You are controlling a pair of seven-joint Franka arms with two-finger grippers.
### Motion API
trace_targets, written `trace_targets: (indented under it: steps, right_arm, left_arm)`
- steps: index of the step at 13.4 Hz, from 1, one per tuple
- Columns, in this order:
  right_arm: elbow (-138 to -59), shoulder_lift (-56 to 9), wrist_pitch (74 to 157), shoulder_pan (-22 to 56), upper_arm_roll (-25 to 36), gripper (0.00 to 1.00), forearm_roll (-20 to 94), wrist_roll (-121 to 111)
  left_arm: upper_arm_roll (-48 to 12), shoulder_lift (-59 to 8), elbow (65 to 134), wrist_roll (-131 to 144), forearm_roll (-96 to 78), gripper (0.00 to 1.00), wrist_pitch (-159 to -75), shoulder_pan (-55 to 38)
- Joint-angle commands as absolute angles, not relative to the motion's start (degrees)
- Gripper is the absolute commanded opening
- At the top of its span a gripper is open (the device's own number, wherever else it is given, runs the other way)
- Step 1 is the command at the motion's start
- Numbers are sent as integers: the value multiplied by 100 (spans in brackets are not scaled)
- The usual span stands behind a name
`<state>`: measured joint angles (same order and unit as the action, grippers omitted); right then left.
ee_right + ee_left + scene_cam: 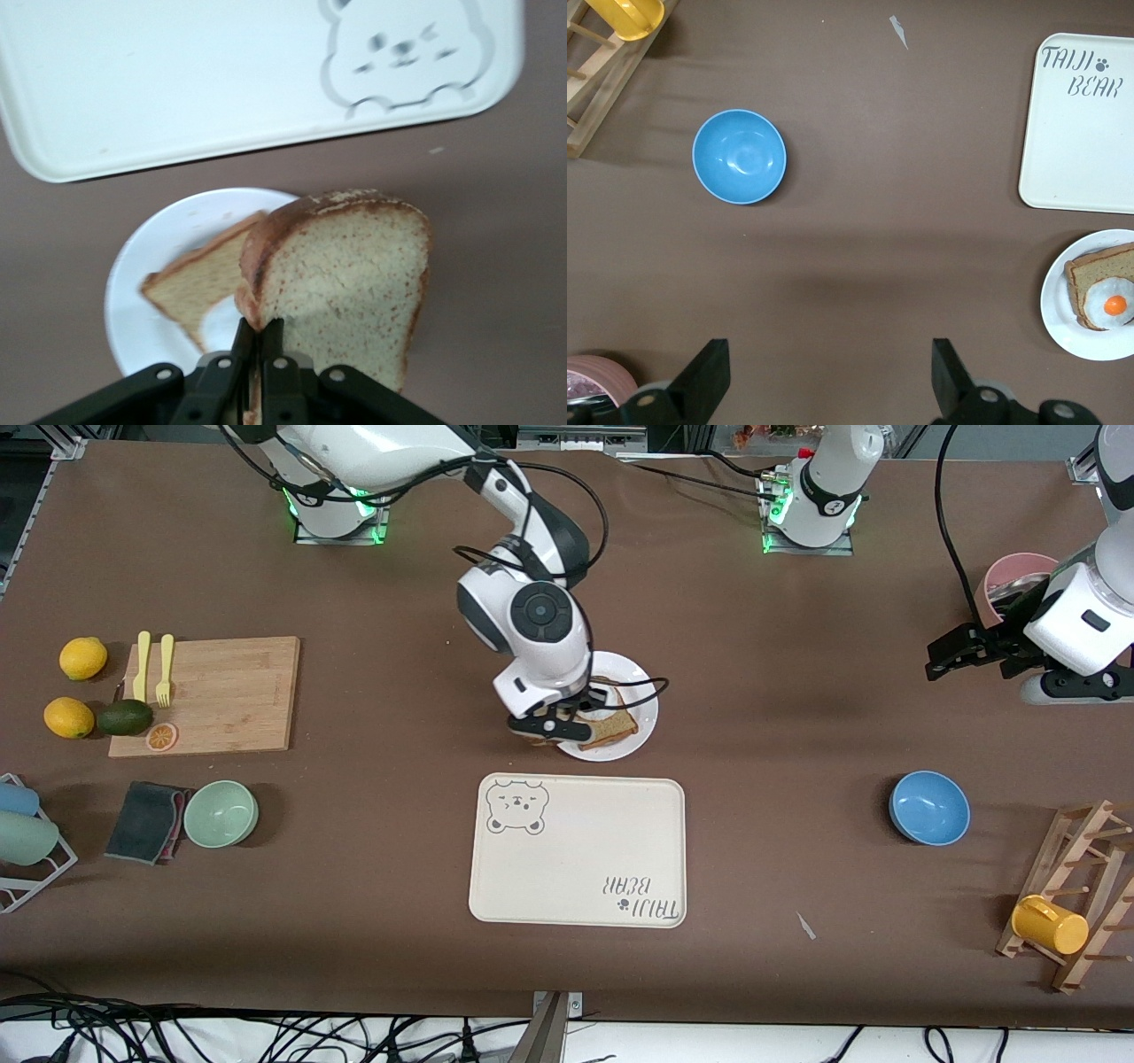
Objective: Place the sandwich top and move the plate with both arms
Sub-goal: 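Carry the bread slice with the right gripper over the white plate, then lower the bread onto the egg slice and open the right gripper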
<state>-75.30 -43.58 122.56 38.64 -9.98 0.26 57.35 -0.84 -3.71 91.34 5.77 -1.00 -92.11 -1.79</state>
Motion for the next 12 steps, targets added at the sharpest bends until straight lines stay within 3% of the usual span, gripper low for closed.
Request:
trace_targets:
  steps: [1, 6, 7, 8, 9, 12]
  right_arm:
    - [-7268, -4667, 12664, 4016, -1011, 0, 290, 5871]
    - [-7321, -4886, 12665, 4289, -1028, 1, 246, 5722]
    - [-7321, -4913, 12665, 4280, -1028, 46, 246, 5722]
    - [-7321, -4922, 12665, 4272, -1028, 79, 229, 5730]
    - [-7304, -4913, 12665, 4263, -1020, 99, 220, 5739]
    - [-7286, -4791, 12595, 4202, -985, 100, 211, 5722]
  left_arm:
    - [-97, -431, 9018, 606, 97, 100, -9123, -167]
    - [-88, -431, 9018, 606, 97, 100, -9123, -167]
    - [-79, -431, 9026, 606, 97, 100, -9123, -167]
    - [-79, -431, 9026, 606, 88, 100, -9123, -167]
    - [-79, -431, 9026, 606, 88, 100, -9123, -167]
    - [-79, -431, 9026, 606, 88, 100, -9123, -167]
